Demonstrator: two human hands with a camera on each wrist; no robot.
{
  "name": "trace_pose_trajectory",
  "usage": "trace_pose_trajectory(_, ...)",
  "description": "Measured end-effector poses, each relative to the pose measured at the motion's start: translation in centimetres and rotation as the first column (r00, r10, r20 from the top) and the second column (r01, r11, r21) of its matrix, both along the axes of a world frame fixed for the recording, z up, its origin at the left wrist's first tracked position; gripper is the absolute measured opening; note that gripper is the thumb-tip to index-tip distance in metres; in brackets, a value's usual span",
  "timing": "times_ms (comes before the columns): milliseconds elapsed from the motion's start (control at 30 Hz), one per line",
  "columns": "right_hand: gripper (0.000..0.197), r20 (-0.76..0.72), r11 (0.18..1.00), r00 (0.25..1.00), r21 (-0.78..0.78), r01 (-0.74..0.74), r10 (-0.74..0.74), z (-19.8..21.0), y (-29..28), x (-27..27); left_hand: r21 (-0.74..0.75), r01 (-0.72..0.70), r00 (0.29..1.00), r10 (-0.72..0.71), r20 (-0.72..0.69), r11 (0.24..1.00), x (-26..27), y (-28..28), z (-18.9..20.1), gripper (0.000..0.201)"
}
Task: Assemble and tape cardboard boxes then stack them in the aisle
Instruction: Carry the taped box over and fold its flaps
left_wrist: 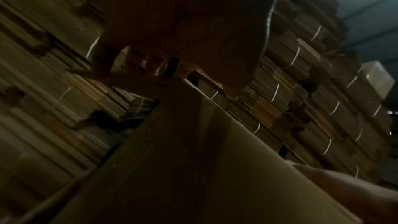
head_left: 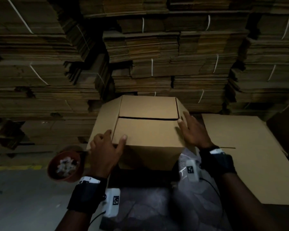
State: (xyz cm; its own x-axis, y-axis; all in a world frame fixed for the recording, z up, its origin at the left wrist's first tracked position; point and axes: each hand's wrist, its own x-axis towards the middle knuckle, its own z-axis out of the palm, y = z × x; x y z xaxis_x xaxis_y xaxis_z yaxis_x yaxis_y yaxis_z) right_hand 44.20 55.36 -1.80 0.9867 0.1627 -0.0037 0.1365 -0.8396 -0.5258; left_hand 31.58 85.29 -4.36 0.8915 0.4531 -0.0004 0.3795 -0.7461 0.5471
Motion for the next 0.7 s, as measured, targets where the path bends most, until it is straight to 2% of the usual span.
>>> trace_pose_trajectory(100,0.057,-0.104,0.997,0.993,-0.055,-0.053,0.047,0.4,0.7,1.7,-0.139,0.046,0.998,-0.051,-0.032,0.989,0.2,-0.7,-0.2,0.093)
trace_pose_trajectory(167,0.060,-0.135,0.998,0.991,-0.050,-0.033,0.026,0.3,1.0,1.7,-0.166,0.046,0.999,-0.048,-0.009,0.985,0.5,0.3,-1.0,0.096)
trace_pose_trajectory(300,0.080,-0.149,0.998,0.989,0.051,0.024,-0.016,-0.9,1.2,-0.1,-0.127,-0.055,0.996,0.064,0.070,0.990,1.7,2.1,-1.5,0.079)
trace_pose_trajectory(400,0.092,-0.119,0.999,0.993,-0.025,0.022,-0.025,-1.7,1.2,-2.4,-0.170,-0.120,0.980,0.144,0.135,0.978,3.3,3.2,-0.7,0.064)
trace_pose_trajectory(500,0.084,-0.023,0.989,1.000,-0.150,-0.005,0.002,-1.4,1.2,-5.4,-0.280,-0.063,0.973,0.121,0.196,0.958,6.1,4.1,-0.5,0.037)
trace_pose_trajectory(600,0.071,0.050,0.954,0.995,-0.291,-0.069,0.087,-1.3,0.5,-6.2,-0.272,-0.024,0.975,0.083,0.207,0.962,8.5,4.6,0.2,0.033)
trace_pose_trajectory(700,0.056,0.109,0.912,0.976,-0.388,-0.133,0.188,-0.9,0.4,-6.1,-0.260,0.136,0.973,-0.079,0.219,0.956,10.4,4.4,1.6,0.035)
